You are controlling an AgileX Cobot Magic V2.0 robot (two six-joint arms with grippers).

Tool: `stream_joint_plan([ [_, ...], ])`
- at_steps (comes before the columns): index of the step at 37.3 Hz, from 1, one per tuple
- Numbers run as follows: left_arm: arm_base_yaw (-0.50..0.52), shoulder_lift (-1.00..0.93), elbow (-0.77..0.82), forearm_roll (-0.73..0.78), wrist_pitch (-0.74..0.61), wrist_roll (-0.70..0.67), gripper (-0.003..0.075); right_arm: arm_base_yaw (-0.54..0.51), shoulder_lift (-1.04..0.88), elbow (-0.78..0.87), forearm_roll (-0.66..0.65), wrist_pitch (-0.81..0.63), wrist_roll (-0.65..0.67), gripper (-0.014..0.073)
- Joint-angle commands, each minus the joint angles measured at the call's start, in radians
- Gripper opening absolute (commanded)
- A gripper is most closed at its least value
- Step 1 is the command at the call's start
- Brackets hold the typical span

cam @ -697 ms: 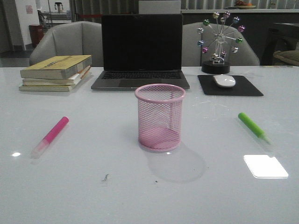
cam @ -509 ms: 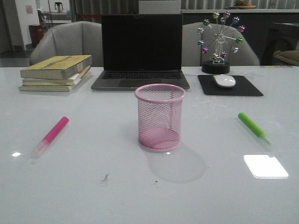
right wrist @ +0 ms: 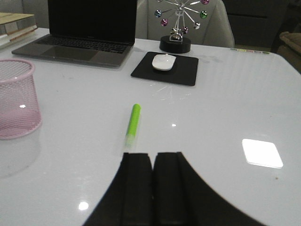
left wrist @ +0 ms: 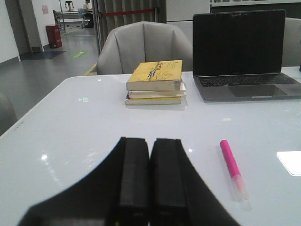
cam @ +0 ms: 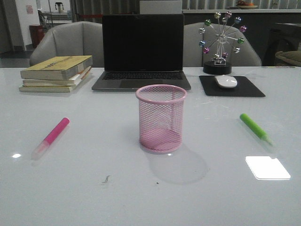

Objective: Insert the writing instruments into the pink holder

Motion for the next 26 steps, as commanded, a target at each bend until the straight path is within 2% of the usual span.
stream_joint_plan([
  [1, 0.002, -0.024, 0.005, -0.010, -0.093, -0.013, 0.0092, 0.000, -0.018, 0.001, -0.110, -0.097, -0.041, 0.0050],
  [9, 0.002, -0.024, 0.005, -0.010, -0.093, -0.013, 0.0092, 0.000, -0.018, 0.001, -0.126, -0.101, -0.041, 0.0050],
  [15, 0.002, -0.024, 0.005, -0.010, -0.101, -0.013, 0.0092, 0.000, -0.018, 0.001, -0.124, -0.181, -0.040, 0.0050],
  [19, 0.002, -0.024, 0.003, -0.020, -0.158, -0.013, 0.0092, 0.000, -0.018, 0.001, -0.122, -0.295, -0.035, 0.0050],
  [26, 0.002, -0.024, 0.003, -0.038, -0.369, -0.013, 0.0092, 0.000, -0.018, 0.001, -0.122, -0.548, -0.035, 0.0050],
])
